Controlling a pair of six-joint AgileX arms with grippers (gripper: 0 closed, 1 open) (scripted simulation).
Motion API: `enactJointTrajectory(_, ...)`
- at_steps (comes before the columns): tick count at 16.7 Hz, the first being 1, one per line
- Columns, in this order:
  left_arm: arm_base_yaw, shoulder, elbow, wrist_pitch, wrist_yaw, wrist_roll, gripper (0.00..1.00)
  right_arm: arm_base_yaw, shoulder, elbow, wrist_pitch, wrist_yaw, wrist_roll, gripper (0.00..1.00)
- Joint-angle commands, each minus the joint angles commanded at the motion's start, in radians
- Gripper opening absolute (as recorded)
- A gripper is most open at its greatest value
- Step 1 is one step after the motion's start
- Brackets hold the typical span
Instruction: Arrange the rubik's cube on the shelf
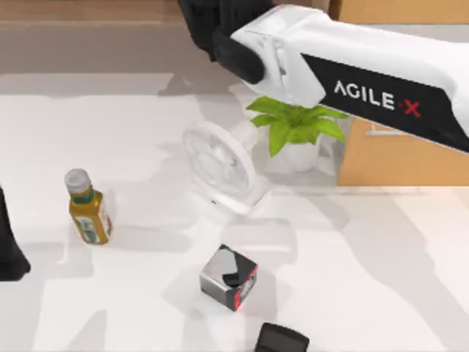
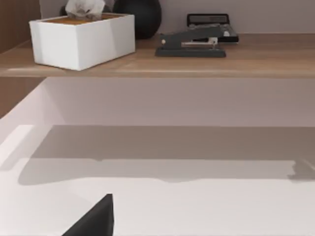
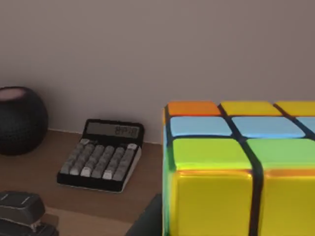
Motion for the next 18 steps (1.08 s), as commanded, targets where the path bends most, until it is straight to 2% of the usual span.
enactJointTrajectory(4,0.000,0.000,0.000,0.000,0.000,0.000,1.00,0.043,0.054,-0.152,0.353,0.178,-0.070,0.00)
enactJointTrajectory(8,0.000,0.000,0.000,0.000,0.000,0.000,1.00,0.067,0.104,-0.285,0.591,0.306,-0.126,0.00)
enactJointTrajectory(11,0.000,0.000,0.000,0.000,0.000,0.000,1.00,0.069,0.123,-0.334,0.667,0.348,-0.144,0.00)
enactJointTrajectory(18,0.000,0.000,0.000,0.000,0.000,0.000,1.00,0.059,0.129,-0.319,0.659,0.344,-0.142,0.00)
